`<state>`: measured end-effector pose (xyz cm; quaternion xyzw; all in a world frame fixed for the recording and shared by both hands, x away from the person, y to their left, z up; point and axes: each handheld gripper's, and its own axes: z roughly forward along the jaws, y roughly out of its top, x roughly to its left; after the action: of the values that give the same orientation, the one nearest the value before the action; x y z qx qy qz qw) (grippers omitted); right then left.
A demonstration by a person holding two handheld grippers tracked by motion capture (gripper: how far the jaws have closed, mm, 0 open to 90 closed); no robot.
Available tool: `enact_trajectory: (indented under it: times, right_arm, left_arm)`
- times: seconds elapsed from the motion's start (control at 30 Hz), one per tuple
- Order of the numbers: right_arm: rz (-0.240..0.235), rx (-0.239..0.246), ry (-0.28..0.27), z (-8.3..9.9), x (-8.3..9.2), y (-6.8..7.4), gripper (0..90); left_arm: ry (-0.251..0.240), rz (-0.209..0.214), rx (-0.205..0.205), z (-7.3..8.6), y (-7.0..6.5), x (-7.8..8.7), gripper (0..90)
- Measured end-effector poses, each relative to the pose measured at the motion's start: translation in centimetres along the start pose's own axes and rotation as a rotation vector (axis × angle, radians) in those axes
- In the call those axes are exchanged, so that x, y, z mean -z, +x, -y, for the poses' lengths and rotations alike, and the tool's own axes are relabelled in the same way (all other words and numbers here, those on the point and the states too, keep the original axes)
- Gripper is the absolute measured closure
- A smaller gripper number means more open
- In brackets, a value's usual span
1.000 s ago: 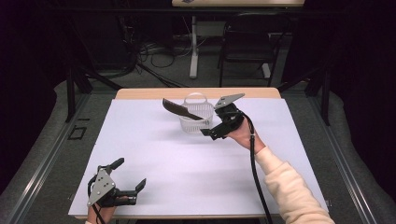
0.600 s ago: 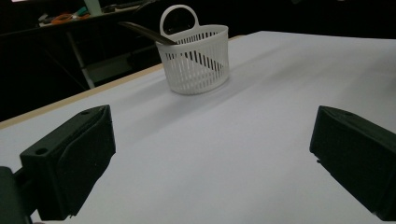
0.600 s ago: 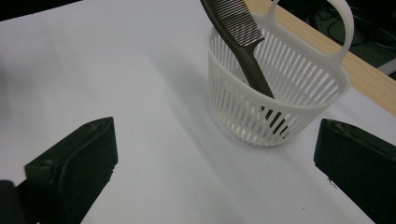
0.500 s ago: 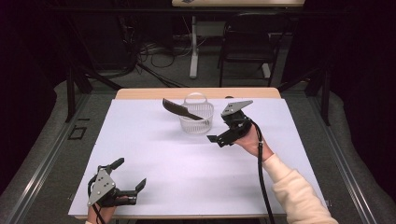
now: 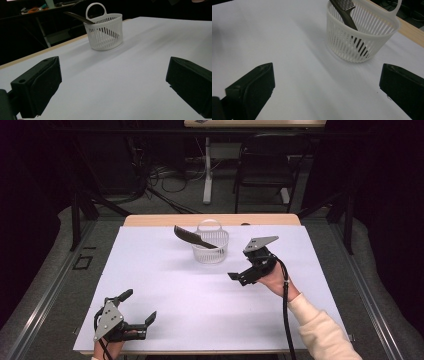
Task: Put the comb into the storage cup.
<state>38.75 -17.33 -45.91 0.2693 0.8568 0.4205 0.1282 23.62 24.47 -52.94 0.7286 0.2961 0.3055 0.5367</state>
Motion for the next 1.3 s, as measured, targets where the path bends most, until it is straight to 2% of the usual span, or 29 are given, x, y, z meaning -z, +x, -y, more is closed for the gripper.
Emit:
enact_trajectory:
  times: [0.4, 1.3]
  right_arm:
    - [0.013, -0.004, 0.015, 2.3, 1.2, 0.9, 0.0]
    - [0.121, -0.031, -0.007, 8.7, 5.1, 3.0, 0.0]
  left_arm:
    - [0.001, -0.002, 0.002, 0.0, 0.0, 0.0, 0.2]
    - [0.01, -0.004, 0.005, 0.2, 0.0, -0.1, 0.2]
